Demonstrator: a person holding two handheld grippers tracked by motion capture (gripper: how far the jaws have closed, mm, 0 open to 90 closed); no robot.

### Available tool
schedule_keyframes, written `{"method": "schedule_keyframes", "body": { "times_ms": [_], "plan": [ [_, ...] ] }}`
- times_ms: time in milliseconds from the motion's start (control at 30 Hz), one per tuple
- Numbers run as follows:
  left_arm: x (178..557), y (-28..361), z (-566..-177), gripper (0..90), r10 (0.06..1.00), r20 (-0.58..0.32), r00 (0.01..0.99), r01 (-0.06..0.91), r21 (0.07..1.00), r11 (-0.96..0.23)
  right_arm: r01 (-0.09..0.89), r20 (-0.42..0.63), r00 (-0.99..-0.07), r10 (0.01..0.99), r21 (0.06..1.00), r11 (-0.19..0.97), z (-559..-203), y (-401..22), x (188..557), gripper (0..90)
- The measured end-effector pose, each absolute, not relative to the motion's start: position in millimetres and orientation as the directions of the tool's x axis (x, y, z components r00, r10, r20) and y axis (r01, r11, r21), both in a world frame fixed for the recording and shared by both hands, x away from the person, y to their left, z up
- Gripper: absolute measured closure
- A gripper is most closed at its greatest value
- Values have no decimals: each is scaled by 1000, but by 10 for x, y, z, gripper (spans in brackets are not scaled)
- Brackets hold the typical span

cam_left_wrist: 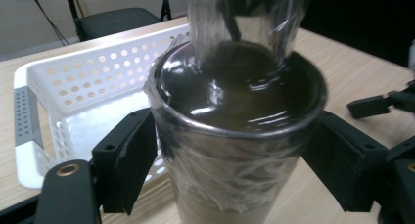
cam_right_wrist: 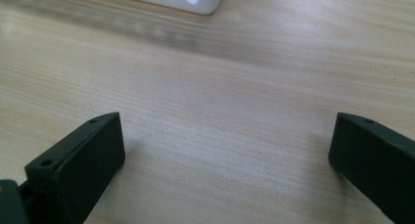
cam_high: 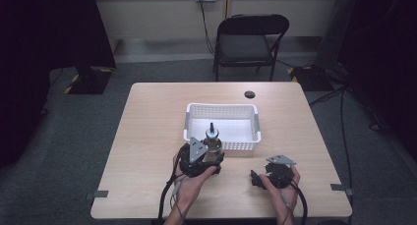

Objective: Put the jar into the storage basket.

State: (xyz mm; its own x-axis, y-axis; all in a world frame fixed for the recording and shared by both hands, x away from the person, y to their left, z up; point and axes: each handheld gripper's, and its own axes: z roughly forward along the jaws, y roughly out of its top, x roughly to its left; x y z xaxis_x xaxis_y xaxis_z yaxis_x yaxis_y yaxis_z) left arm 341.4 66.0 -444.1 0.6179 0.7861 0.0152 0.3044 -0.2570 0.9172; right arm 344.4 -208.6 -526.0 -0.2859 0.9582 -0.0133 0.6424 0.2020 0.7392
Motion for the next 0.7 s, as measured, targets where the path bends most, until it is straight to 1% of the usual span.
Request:
{"method": "schedule_keyframes", "body": {
  "times_ms": [133, 300, 700],
  "plan": [
    [3431, 644, -4457, 290, 792, 34, 609, 302, 914, -271, 642, -13, -286, 958, 739, 202, -5260, -2086, 3444, 0],
    [3443, 650, -4448, 317, 784, 37, 620, 302, 911, -281, 642, -13, -286, 958, 739, 202, -5260, -2086, 3444, 0],
    [3410, 652, -4453, 330, 789, 33, 614, 297, 916, -270, 642, -13, -286, 958, 739, 202, -5259, -2086, 3444, 0]
  ]
}}
